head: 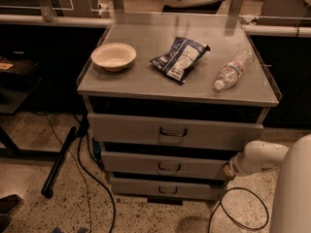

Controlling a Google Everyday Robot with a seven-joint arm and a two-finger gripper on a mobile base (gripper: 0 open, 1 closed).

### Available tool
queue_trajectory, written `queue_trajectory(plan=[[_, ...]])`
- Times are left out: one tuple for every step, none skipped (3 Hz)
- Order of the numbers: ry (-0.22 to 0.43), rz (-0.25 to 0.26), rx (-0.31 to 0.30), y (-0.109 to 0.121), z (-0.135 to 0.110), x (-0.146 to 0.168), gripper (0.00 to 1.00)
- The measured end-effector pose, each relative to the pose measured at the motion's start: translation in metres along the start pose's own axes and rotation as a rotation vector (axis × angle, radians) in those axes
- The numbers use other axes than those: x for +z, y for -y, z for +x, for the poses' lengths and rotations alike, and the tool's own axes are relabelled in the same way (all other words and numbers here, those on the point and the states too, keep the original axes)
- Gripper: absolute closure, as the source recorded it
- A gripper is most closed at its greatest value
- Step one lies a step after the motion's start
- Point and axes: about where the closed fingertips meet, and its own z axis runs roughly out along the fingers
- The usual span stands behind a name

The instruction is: Close middle drawer

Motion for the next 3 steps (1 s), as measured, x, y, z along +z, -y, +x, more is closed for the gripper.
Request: queue_trajectory(plan=[[-0.033,-0.038,0.005,-0.005,0.009,-0.006,1.0],[-0.08,-0.099,0.033,-0.013,0.033,-0.035,1.0],[-0.159,-0.179,0.083,-0.026,0.077,-0.081,1.0]])
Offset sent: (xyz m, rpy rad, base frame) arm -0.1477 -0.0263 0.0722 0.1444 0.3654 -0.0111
